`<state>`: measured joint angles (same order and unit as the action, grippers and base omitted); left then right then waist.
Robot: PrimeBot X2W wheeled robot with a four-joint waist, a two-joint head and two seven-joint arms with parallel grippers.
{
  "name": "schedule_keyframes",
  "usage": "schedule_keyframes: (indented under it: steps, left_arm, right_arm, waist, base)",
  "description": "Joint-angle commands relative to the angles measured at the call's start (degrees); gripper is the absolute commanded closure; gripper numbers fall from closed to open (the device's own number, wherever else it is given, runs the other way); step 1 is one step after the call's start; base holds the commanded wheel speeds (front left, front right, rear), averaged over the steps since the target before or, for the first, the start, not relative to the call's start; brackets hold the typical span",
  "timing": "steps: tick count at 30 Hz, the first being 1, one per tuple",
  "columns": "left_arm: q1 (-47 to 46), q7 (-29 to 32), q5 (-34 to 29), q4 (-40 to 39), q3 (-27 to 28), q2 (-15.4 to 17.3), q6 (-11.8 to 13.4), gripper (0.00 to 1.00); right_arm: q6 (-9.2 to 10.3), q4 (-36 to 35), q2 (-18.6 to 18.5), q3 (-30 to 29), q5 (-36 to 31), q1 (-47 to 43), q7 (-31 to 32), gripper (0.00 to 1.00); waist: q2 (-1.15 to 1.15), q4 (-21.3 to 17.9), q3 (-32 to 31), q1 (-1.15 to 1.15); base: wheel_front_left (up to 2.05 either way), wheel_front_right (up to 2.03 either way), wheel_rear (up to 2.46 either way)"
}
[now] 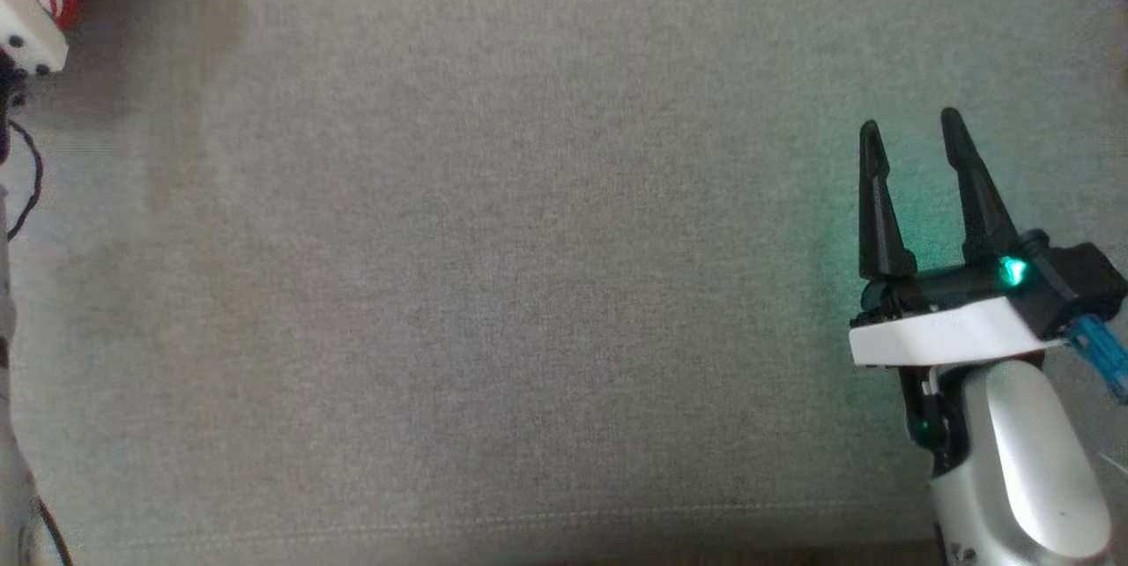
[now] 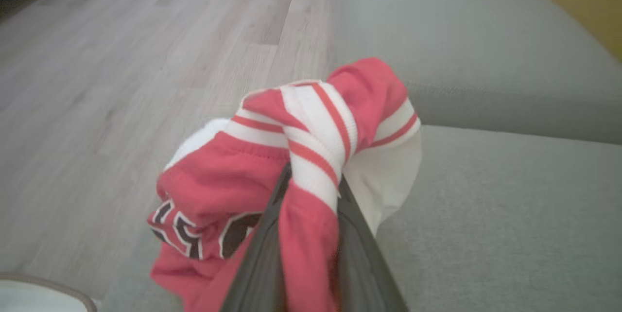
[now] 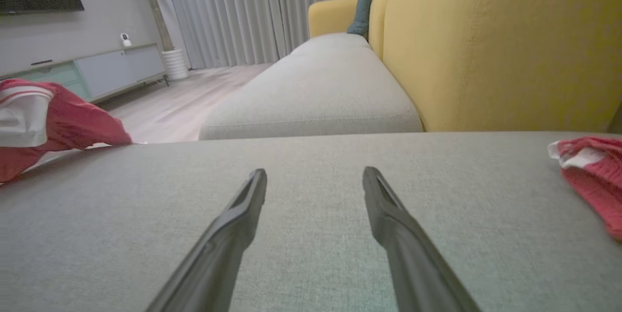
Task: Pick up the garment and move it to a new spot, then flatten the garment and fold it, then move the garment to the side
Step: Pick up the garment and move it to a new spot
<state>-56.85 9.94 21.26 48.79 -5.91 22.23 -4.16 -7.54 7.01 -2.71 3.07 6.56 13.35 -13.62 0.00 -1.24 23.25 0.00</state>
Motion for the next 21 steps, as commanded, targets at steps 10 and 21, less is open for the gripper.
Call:
schedule_keyframes:
  steps: [10,21]
  left_arm:
    - [-2.1,-1.2,0.4,-10.5,-5.3,-0.1,-2.8,1.00]
    - [9.3,0.4,4.4,-27.7,-14.4,-9.2,-3.2,1.00]
  right_arm:
    - [0.05,1.3,-0.2,0.1,2.1,-3.1,-1.1,0.00]
    - [0.05,1.6,-0.2,-2.7,2.5,-6.2,-1.3,0.00]
  waist:
    - [0.00,-0.8,-13.2,0.00]
    - [0.00,-3.5,-17.6,0.00]
  base:
    - [0.00,0.00,0.00]
    - [0.00,0.00,0.00]
